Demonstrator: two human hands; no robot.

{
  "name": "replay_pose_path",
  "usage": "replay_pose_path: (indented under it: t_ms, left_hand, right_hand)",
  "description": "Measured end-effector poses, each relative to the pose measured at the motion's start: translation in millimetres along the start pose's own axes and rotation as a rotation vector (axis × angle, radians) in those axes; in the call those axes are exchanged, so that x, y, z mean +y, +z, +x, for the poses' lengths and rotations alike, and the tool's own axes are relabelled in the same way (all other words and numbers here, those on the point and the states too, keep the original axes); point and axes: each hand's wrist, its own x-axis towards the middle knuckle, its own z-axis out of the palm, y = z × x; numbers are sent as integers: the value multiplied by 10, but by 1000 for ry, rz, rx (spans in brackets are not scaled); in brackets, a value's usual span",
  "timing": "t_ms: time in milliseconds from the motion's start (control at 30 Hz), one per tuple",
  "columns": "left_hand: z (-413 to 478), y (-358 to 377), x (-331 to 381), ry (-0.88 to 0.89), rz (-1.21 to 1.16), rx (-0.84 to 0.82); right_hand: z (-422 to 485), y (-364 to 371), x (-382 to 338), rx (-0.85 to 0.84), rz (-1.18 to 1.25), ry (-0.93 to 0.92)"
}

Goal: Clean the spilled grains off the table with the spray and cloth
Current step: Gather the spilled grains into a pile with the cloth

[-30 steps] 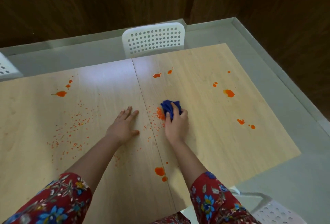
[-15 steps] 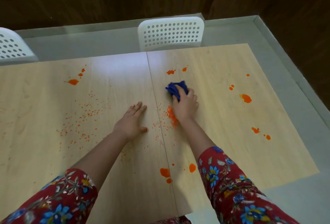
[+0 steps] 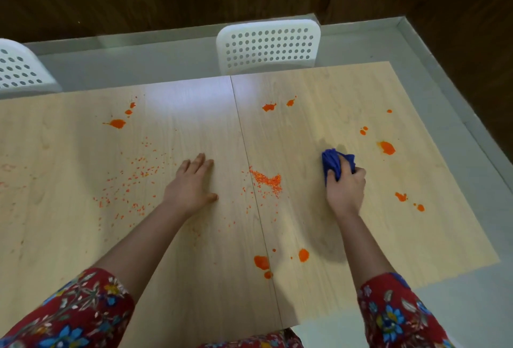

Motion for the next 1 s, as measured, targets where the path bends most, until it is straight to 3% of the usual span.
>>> replay_pose_path:
  t_ms: [167,400,533,767,867,1000]
  left_hand:
    - [34,-6,-49,-15,-29,2]
    - [30,3,-67,-11,4,-4]
    - [42,-3,-78,-1,0,-18]
    - [33,-4,-86,16,-20,-17]
    - [41,-3,-98,17,-20,-11]
    - [49,16,-114,7,-12,-14]
  right_hand:
    - [-368,367,-511,34,7,-112]
    - [-894,732,-1192,-175,102,-312]
    - [-772,345,-783,-55,229,-209]
    - [-718,-251,578,60,61,194]
    - [-887,-147,465,23,45,181]
    - [-1116,137,-107,-124,100,11]
